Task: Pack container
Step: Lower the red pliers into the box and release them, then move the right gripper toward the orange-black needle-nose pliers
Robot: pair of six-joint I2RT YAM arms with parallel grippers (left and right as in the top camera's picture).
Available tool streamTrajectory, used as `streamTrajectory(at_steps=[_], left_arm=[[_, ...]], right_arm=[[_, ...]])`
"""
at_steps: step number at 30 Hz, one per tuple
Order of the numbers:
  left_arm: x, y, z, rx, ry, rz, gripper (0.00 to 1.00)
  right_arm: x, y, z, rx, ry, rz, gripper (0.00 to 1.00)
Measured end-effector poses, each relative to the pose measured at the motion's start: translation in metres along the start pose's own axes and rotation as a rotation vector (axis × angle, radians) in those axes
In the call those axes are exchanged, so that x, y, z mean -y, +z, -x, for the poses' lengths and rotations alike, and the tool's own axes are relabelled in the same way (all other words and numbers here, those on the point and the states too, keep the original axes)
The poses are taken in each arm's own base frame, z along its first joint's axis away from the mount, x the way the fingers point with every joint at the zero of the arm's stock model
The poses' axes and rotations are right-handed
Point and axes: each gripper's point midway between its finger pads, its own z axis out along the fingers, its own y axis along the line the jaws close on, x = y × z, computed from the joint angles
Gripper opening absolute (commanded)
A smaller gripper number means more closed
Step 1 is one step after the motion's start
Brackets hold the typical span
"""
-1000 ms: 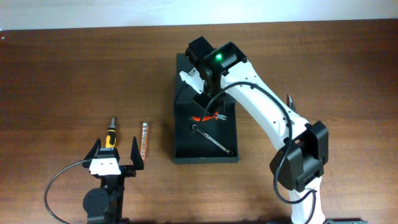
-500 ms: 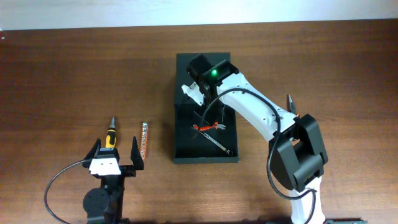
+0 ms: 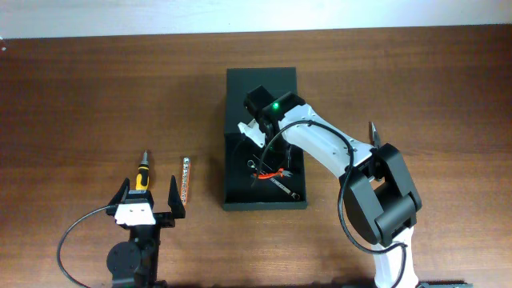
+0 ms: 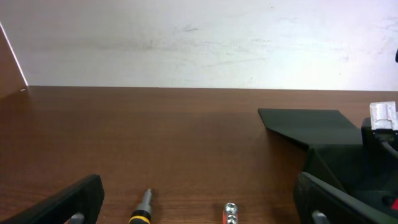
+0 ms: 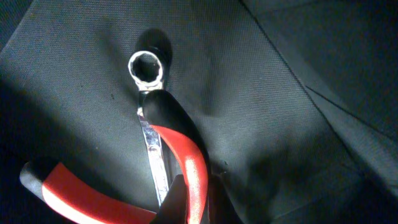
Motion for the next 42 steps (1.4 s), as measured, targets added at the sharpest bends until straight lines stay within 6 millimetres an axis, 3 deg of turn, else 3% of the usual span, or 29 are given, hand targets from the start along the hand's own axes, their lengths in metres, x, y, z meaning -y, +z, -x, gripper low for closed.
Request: streamTrajectory(at_steps=[6,9,13,21,24,28,30,33,36,42], left_arm=[[0.000,0.000,0.000,0.000,0.000,0.000,0.99],[0.000,0.000,0.000,0.000,0.000,0.000,0.99],[0.000,0.000,0.000,0.000,0.000,0.000,0.99],[0.000,0.000,0.000,0.000,0.000,0.000,0.99],[0.000,0.000,0.000,0.000,0.000,0.000,0.99],[0.000,0.000,0.000,0.000,0.000,0.000,0.99],[0.000,0.000,0.000,0.000,0.000,0.000,0.99],[0.000,0.000,0.000,0.000,0.000,0.000,0.99],[0.000,0.000,0.000,0.001,0.000,0.000,0.99],[0.000,0.000,0.000,0.000,0.000,0.000,0.99]], right_arm=[[0.000,0.000,0.004,0.017,-0.001,0.000,0.04],[0.000,0.000,0.004,0.017,0.004,-0.001,0.22],[0.000,0.000,0.005,0.020,-0.002,0.003,0.34],[-0.001,0.000,0.004,0.017,-0.002,0.007,0.45],[-0.002,-0.007,0.004,0.008,0.012,0.011,0.56],[0.000,-0.044,0.023,0.059,0.032,-0.002,0.76],[0.002,-0.072,0.035,0.107,0.040,-0.012,1.00],[0.010,-0.124,0.048,0.183,0.064,-0.045,0.99],[0.029,-0.175,0.048,0.256,0.114,-0.106,0.99],[0.090,-0.264,0.001,0.345,0.315,-0.282,0.99]])
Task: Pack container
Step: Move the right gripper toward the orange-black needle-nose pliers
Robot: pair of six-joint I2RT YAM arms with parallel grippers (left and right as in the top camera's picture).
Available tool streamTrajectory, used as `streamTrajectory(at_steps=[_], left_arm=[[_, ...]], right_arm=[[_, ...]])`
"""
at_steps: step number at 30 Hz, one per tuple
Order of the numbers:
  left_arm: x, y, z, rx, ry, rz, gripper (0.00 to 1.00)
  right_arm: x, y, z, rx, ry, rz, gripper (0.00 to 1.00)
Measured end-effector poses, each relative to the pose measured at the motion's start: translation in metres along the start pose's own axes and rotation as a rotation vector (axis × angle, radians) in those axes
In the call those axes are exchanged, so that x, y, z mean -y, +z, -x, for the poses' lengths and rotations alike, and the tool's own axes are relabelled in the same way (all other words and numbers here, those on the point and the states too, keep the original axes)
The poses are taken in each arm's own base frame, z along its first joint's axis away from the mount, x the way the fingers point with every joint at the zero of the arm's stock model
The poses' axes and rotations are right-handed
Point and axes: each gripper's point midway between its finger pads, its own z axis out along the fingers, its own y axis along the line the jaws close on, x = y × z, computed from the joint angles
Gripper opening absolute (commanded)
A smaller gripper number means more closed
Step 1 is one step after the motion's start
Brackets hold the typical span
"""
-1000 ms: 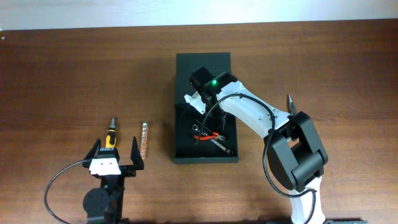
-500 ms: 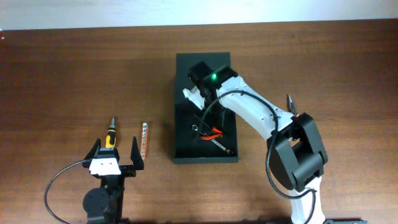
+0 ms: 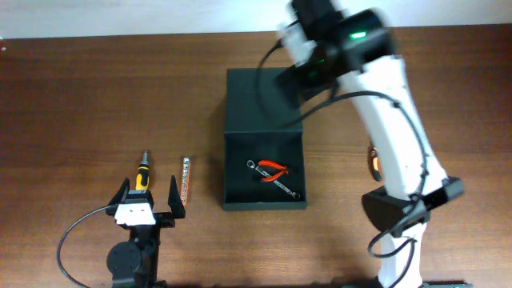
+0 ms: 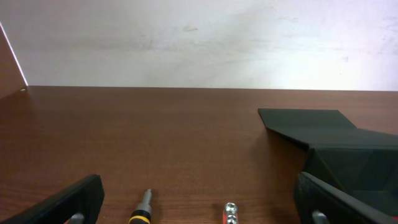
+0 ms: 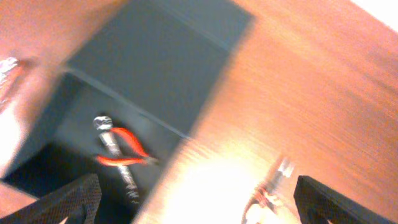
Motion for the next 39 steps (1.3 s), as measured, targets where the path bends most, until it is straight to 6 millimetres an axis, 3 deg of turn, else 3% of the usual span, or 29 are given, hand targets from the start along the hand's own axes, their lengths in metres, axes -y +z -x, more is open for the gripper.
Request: streamTrajectory(at_steps=[6,8,12,16,20,22,27,31,39], left_arm=[[0.000,0.000,0.000,0.000,0.000,0.000,0.99],[0.000,0.000,0.000,0.000,0.000,0.000,0.99],[0.000,0.000,0.000,0.000,0.000,0.000,0.99],[0.000,0.000,0.000,0.000,0.000,0.000,0.99],[0.000,0.000,0.000,0.000,0.000,0.000,0.99],[0.000,0.000,0.000,0.000,0.000,0.000,0.99],[0.000,0.000,0.000,0.000,0.000,0.000,0.99],[0.000,0.000,0.000,0.000,0.000,0.000,0.99],[0.000,0.000,0.000,0.000,0.000,0.000,0.99]], right_arm=[[0.084,-0.053,-0.015,0.107,0.251,-0.156,0.99],[0.097,-0.065,-0.024,0.122,0.303,-0.172,0.99],[0.107,-0.090,-0.061,0.114,0.397,-0.148,0.99],[0.093,-0.093,-0.107,0.031,0.428,-0.114,0.99],[0.075,-0.064,-0.147,-0.123,0.432,-0.066,0.99],[0.070,-0.038,-0.159,-0.202,0.434,-0.043,0.99],[0.066,0.023,-0.172,-0.288,0.435,-0.019,0.99],[0.068,0.061,-0.171,-0.251,0.435,-0.023,0.99],[0.062,0.092,-0.188,-0.313,0.517,-0.023,0.99]])
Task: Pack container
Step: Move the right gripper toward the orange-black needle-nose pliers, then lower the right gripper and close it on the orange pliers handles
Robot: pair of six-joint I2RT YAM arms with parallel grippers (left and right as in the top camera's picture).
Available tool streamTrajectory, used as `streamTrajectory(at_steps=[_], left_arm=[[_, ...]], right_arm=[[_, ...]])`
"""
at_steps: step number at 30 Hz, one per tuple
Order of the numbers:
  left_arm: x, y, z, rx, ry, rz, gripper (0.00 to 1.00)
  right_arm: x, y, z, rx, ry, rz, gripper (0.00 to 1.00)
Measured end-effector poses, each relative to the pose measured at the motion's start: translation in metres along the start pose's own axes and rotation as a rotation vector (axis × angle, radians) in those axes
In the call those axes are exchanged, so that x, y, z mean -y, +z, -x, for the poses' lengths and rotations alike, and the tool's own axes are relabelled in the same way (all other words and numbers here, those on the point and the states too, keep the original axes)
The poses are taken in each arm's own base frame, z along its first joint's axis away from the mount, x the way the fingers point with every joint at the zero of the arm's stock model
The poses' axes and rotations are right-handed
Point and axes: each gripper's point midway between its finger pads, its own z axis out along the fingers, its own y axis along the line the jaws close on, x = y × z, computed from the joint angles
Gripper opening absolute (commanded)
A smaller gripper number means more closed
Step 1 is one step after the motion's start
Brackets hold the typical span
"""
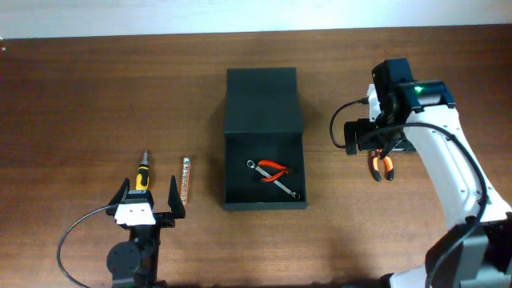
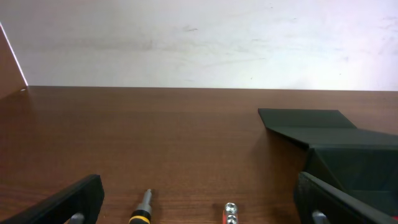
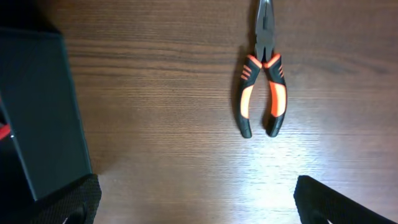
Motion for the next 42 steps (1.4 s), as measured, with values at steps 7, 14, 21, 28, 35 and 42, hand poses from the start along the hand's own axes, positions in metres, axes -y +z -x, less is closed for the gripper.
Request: streamTrajectory(at_steps=[7,14,21,28,35,42], left_arm=[[0.000,0.000,0.000,0.000,0.000,0.000,0.99],[0.000,0.000,0.000,0.000,0.000,0.000,0.99],[0.000,0.000,0.000,-0.001,0.000,0.000,0.99],[0.000,0.000,0.000,-0.001,0.000,0.000,0.99],[0.000,0.000,0.000,0.000,0.000,0.000,0.99],[0.000,0.000,0.000,0.000,0.000,0.000,0.99]], right_arm=[[0.000,0.032,0.000,-0.089,0.038,-0.011,0.99],[0.011,0.058,-0.003,-0.170,0.062,-0.018,0.99],[0.016,0.059,-0.002,-0.168,0.008,0.030,0.99],[0.011,0.059,0.004,-0.145,-0.021,0.079,0.99],[0.010,0.062,0.008,-0.126,-0.029,0.086,0.99],[0.016,0.068,0.002,-0.140,-0.033,0.054,0.99]])
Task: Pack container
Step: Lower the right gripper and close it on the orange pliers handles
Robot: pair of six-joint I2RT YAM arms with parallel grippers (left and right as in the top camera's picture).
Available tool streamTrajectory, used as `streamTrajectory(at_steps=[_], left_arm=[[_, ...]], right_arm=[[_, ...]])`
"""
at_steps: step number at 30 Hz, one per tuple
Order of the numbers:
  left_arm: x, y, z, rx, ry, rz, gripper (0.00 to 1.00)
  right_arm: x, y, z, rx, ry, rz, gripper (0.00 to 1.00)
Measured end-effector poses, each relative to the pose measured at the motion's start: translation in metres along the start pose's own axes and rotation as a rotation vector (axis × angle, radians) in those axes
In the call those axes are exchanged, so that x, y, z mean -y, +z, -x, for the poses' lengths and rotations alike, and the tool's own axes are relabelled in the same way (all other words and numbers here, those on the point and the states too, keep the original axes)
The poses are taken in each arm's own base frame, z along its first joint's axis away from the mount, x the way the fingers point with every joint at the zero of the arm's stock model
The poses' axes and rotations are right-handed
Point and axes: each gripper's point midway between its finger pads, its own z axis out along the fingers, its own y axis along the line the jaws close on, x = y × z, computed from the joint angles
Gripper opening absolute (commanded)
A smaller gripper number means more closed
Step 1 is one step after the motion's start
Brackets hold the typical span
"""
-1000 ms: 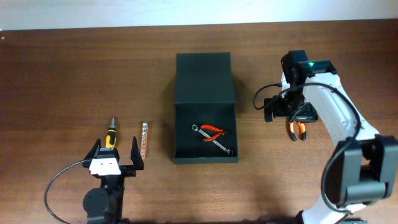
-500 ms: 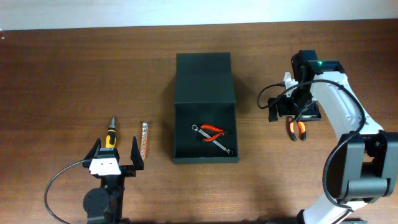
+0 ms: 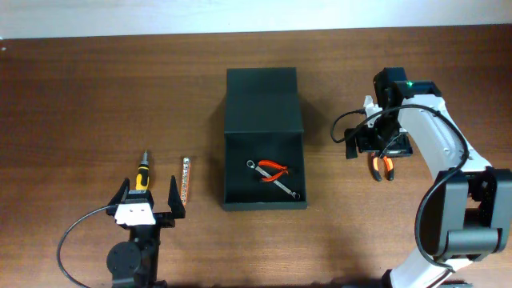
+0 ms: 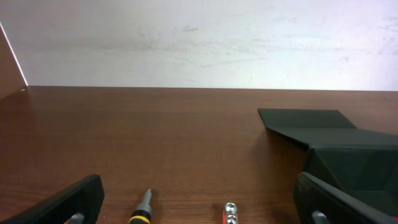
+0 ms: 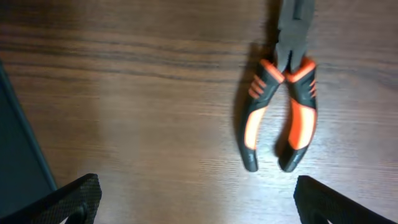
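Note:
A black open box [image 3: 264, 136] stands mid-table, its lid flap laid back; red-handled cutters [image 3: 274, 169] and a silver wrench [image 3: 282, 186] lie inside. Orange-and-black pliers [image 5: 280, 112] rest on the wood right of the box, also seen as pliers [image 3: 382, 166]. My right gripper [image 5: 193, 208] hovers open just short of their handles, nothing between its fingers. At lower left my left gripper [image 3: 150, 200] sits open, with a yellow-and-black screwdriver [image 3: 142, 175] and a socket rail [image 3: 184, 179] in front of it.
The box's side [image 5: 22, 143] shows at the left edge of the right wrist view. A pale wall [image 4: 199, 37] runs behind the table's far edge. Bare wood lies between the box and the pliers.
My right gripper has come lower and nearer to the pliers, which fill more of its view. The left arm and the loose tools are where they were.
My right gripper was first down inside the box at the red cutters and wrench. It then stood high over the box's far side, the cutters left inside. After that it was over the pliers at the right, and now sits closer above them.

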Motion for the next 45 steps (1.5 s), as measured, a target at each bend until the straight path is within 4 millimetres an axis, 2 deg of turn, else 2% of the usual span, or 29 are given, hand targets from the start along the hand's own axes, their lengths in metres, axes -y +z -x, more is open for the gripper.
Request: streamTrajectory(at_steps=[13,24,45], left_arm=[[0.000,0.000,0.000,0.000,0.000,0.000,0.99],[0.000,0.000,0.000,0.000,0.000,0.000,0.99],[0.000,0.000,0.000,0.000,0.000,0.000,0.99]], right_arm=[[0.008,0.002,0.009,0.029,0.004,-0.022,0.99],[0.009,0.039,0.005,-0.074,-0.039,-0.018,0.99],[0.008,0.041,0.015,-0.039,-0.055,-0.012,0.99]])
